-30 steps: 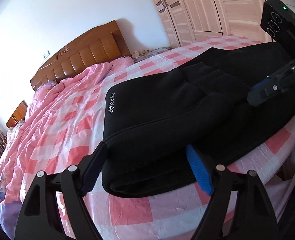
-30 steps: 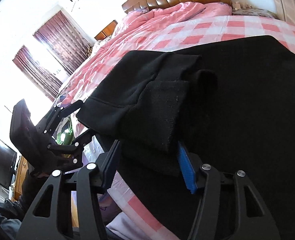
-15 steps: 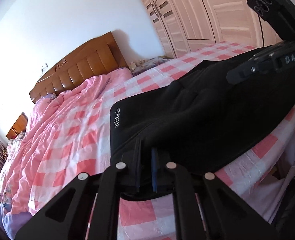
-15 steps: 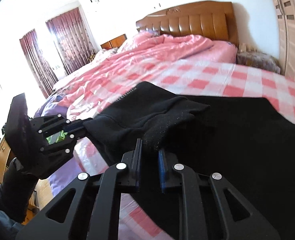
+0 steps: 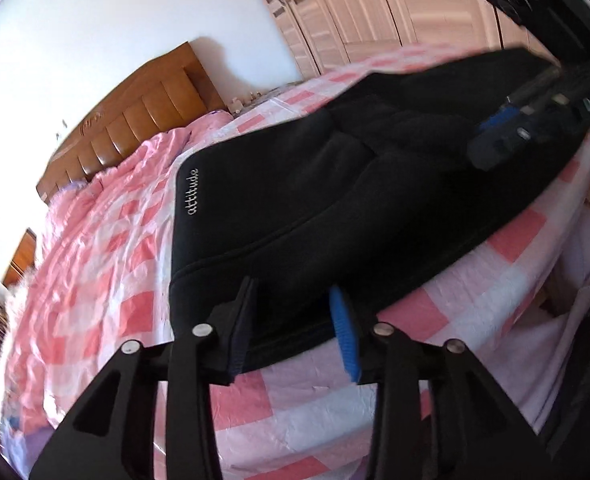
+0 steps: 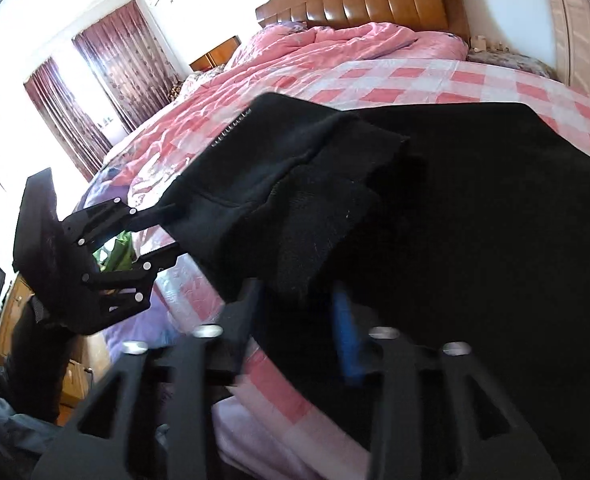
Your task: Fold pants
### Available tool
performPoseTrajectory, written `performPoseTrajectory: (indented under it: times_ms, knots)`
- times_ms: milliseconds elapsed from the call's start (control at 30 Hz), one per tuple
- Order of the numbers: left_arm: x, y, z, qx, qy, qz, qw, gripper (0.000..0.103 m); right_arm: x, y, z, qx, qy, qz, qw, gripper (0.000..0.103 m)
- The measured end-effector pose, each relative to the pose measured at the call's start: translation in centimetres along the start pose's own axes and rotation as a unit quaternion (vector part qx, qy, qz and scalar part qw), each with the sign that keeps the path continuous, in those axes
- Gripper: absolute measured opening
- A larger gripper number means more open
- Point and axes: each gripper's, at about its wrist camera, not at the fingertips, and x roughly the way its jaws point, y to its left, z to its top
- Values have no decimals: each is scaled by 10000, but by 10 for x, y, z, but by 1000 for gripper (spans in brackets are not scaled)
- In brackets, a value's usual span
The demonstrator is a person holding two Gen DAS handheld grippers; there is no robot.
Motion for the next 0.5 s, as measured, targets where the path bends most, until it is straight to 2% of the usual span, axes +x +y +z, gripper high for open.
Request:
performPoseTrajectory:
  times_ms: [33, 100, 200, 300, 367, 433, 500]
  knots:
    - [-5, 6, 1, -146, -75, -58, 9998, 54, -6, -1, -2, 56, -72, -41, 9999, 99]
    - [-16, 18, -2, -463, -243, -78, 9986, 62, -17, -4, -5, 123, -214, 41, 9997, 99]
    - [-29, 39, -10, -993, -387, -29, 9943, 63, -15, -12, -4, 302, -113, 61, 9995, 99]
    - [-31, 57, -25, -1403, -313, 207, 9894, 64, 6, -22, 4, 655, 275, 431, 9965, 98]
    - [-34, 61, -34, -1583, -297, 233, 9867, 64, 22, -22, 12, 660, 494, 516, 9953, 99]
    - [-36, 65, -40, -1686, -313, 239, 9849, 68, 34, -16, 26, 566, 573, 477, 9956, 99]
    - [-35, 66, -45, -1776, -320, 200, 9834, 68, 44, -12, 39, 632, 619, 669, 9938, 98]
